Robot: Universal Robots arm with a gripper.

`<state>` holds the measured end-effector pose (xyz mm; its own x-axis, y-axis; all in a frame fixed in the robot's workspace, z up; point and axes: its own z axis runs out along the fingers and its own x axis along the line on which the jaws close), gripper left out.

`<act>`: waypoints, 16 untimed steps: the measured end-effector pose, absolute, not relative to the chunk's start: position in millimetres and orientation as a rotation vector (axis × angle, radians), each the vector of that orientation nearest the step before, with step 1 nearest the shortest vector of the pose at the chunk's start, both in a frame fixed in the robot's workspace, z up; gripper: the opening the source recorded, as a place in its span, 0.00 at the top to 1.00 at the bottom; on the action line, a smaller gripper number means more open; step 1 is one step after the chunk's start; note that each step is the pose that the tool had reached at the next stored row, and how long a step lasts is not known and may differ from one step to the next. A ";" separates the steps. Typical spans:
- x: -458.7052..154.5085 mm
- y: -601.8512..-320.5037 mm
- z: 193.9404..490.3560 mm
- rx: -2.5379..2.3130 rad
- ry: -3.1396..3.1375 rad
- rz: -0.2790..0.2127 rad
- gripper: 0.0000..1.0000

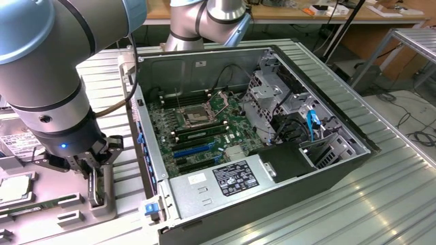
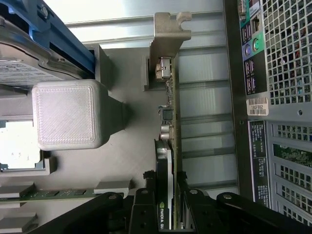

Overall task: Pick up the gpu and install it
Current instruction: 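Pick up the gpu and move the gpu toward the slot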

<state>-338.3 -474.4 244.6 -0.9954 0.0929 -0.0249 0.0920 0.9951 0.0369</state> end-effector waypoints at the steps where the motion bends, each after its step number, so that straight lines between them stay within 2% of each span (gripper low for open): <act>1: -338.3 -474.4 244.6 0.144 3.111 0.056 0.73; 16: -338.3 -474.4 244.6 0.144 3.111 0.056 0.73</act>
